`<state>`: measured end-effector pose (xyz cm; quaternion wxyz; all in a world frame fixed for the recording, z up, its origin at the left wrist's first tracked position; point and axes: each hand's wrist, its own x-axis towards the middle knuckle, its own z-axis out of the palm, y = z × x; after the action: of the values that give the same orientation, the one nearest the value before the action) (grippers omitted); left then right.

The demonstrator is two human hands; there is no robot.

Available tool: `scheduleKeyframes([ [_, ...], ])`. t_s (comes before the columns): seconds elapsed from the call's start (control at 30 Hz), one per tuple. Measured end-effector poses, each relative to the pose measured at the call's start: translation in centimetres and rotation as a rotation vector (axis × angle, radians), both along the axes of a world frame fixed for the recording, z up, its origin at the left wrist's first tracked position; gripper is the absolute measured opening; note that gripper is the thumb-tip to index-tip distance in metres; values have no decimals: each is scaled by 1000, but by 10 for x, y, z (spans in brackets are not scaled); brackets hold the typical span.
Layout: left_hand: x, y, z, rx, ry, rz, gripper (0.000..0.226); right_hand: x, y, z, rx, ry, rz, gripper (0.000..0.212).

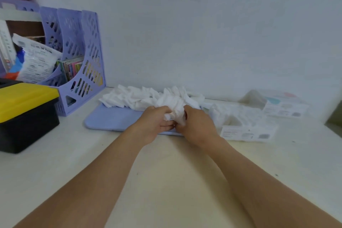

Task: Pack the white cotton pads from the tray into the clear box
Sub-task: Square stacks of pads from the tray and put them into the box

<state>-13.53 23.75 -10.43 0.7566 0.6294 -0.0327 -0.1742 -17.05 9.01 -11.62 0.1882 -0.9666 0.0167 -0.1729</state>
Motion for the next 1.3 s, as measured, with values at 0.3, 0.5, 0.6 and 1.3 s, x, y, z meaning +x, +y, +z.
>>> scheduleKeyframes([
  [0.3, 2, -14, -3, -7, -27, -9, 20, -6, -13, -8, 79, -83, 38, 40],
  [0.5, 0, -13, -5, 13, -93, -28, 23, -7, -16, -10, 243, -86, 17, 55],
  [0.6, -2, -11, -2, -51, -52, -20, 9, -6, -18, -10, 309, -115, 52, 50],
  [1.3, 21, 26, -1, 896, -391, 167, 24, -33, -48, 54, 1570, 38, 314, 16],
])
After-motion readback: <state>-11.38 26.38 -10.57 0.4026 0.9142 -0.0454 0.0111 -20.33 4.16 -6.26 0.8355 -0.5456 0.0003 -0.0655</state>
